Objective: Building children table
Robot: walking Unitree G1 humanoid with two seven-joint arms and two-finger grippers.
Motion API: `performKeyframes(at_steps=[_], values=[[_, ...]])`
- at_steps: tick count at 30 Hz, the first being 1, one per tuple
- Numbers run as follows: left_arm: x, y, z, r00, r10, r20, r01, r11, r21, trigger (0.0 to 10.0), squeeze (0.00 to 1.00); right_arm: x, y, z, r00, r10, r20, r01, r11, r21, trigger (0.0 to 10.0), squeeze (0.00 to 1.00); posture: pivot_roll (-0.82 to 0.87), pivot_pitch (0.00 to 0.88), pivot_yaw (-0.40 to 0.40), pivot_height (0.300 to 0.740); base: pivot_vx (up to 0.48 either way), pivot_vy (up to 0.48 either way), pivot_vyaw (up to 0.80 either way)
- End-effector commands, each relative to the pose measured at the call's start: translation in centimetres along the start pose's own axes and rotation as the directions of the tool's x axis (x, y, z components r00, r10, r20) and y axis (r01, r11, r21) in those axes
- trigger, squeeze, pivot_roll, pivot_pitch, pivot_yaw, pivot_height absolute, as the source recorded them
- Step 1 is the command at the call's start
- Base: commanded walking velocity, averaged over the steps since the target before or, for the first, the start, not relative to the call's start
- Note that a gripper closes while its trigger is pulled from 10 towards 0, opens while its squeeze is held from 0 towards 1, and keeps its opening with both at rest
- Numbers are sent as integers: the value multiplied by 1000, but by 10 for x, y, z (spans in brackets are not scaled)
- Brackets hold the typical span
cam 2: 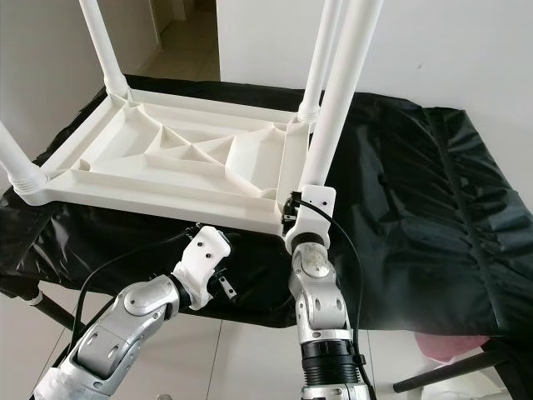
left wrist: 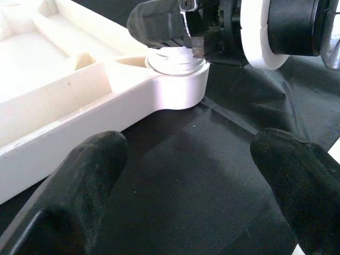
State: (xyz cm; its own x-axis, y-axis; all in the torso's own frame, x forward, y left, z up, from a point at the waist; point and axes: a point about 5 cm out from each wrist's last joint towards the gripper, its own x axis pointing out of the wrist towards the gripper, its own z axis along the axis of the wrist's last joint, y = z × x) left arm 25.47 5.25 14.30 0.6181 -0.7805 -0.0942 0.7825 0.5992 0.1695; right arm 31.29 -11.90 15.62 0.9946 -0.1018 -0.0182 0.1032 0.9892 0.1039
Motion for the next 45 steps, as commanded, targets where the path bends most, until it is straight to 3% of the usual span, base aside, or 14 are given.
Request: performKeyframes(at_steps=[1, 2, 9, 12, 14, 15, 16, 21, 24, 28, 29, 42, 43, 45], values=[[0, -5, 0, 999, -39, -9, 40, 999, 13, 10000, 0, -2, -2, -6, 999, 6, -36, -4, 999, 47, 10000, 820, 5, 65, -7, 740, 0, 0, 0], [0, -4, 0, 999, -39, -7, 39, 999, 13, 10000, 0, -3, -4, -2, 1000, 19, -14, -18, 998, 58, 10000, 1000, 0, 75, -10, 740, 0, 0, 0], [2, -4, 0, 999, -41, -7, 41, 999, 9, 10000, 0, -2, -9, 10, 995, 89, 50, -92, 993, 68, 10000, 1000, -8, 63, -11, 740, 0, 0, 0], [3, -6, 2, 999, -50, 1, 50, 999, 7, 10000, 0, 0, -12, 16, 982, 175, 70, -177, 984, 32, 10000, 1000, -14, 69, -15, 740, 0, 0, 0], [2, -10, -2, 998, -59, -10, 59, 998, 7, 10000, 0, 1, -18, 13, 950, 312, 26, -312, 950, -24, 10000, 1000, -12, 58, -20, 740, 0, 0, 0], [2, -10, -3, 998, -60, -12, 60, 998, 7, 10000, 0, 3, -23, 12, 926, 378, 3, -377, 925, -51, 10000, 773, -13, 58, -20, 740, 0, 0, 0], [2, -9, -3, 998, -59, -13, 59, 998, 9, 10000, 0, 6, -28, 11, 910, 415, -19, -415, 907, -66, 10000, 16, -11, 54, -21, 740, 0, 0, 0], [2, -7, -2, 999, -50, -12, 50, 999, 15, 10000, 0, 13, -35, 11, 886, 463, -37, -464, 879, -110, 10000, 0, -6, 53, -26, 740, 0, 0, 0], [1, -5, -2, 999, -43, -14, 43, 999, 21, 10000, 0, 21, -33, 17, 813, 580, -51, -579, 797, -174, 10000, 0, 4, 49, -24, 740, 0, 0, 0], [1, -4, -3, 999, -44, -21, 45, 998, 33, 10000, 0, 23, -29, 20, 782, 621, -50, -619, 764, -184, 10000, 0, 8, 49, -20, 740, 0, 0, 0], [0, -3, -4, 999, -42, -29, 44, 998, 48, 10000, 0, 27, -21, 21, 726, 685, -67, -682, 704, -198, 10000, 0, 10, 49, -19, 740, 0, 0, 0], [0, -1, -2, 999, -32, -25, 33, 998, 47, 10000, 0, 33, -26, 4, 682, 720, -129, -729, 653, -205, 10000, 0, 18, 54, -18, 740, 0, 0, 0], [0, -1, -2, 999, -32, -25, 33, 998, 47, 10000, 0, 33, -28, 2, 678, 723, -132, -733, 649, -205, 7412, 0, 15, 57, -15, 740, 0, 0, 0], [0, -1, -2, 999, -32, -25, 33, 998, 47, 10000, 0, 33, -29, 1, 675, 725, -134, -735, 647, -204, 7412, 0, 15, 57, -15, 740, 0, 0, 0]])
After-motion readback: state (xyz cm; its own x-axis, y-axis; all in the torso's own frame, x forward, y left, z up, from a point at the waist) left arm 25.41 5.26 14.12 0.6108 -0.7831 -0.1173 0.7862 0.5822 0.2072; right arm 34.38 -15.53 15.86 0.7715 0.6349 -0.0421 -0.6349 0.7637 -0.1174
